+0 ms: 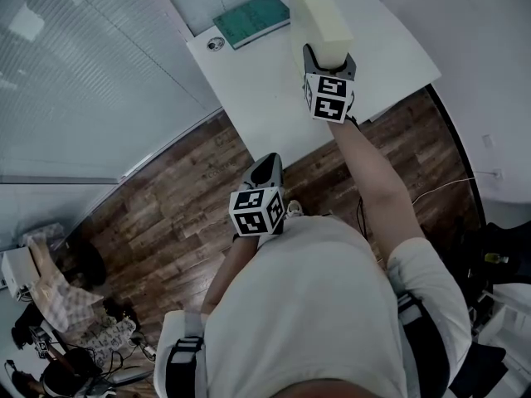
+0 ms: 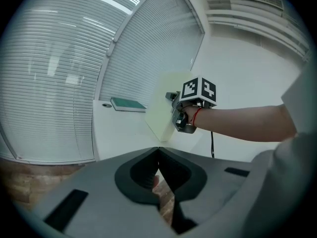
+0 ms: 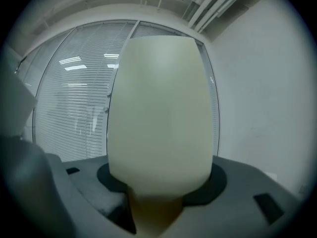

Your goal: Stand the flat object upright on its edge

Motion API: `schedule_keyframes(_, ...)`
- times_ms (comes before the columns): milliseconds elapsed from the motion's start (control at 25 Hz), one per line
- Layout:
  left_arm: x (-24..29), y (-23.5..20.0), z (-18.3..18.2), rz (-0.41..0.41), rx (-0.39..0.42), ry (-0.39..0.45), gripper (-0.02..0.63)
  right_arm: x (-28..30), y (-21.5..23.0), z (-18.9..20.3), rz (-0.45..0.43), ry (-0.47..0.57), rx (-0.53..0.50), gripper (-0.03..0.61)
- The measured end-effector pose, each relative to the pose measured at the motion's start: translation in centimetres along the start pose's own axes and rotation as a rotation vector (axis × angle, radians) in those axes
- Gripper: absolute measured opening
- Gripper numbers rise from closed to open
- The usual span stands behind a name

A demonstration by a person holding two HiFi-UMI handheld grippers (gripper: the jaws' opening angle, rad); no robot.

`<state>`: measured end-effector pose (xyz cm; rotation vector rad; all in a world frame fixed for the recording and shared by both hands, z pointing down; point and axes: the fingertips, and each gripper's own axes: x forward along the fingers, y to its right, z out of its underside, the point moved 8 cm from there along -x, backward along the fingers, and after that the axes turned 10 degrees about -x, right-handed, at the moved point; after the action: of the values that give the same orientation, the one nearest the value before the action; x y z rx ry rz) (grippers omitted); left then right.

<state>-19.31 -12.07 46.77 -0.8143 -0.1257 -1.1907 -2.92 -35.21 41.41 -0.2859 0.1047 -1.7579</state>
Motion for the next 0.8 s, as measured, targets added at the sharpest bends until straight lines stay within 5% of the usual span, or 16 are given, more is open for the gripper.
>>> schedule_keyframes(800, -0.3, 1.2, 1.3, -0.01, -0.001, -0.009, 0.02, -0.4, 0.9, 0.3, -0.097, -0.039, 0.053, 0.339)
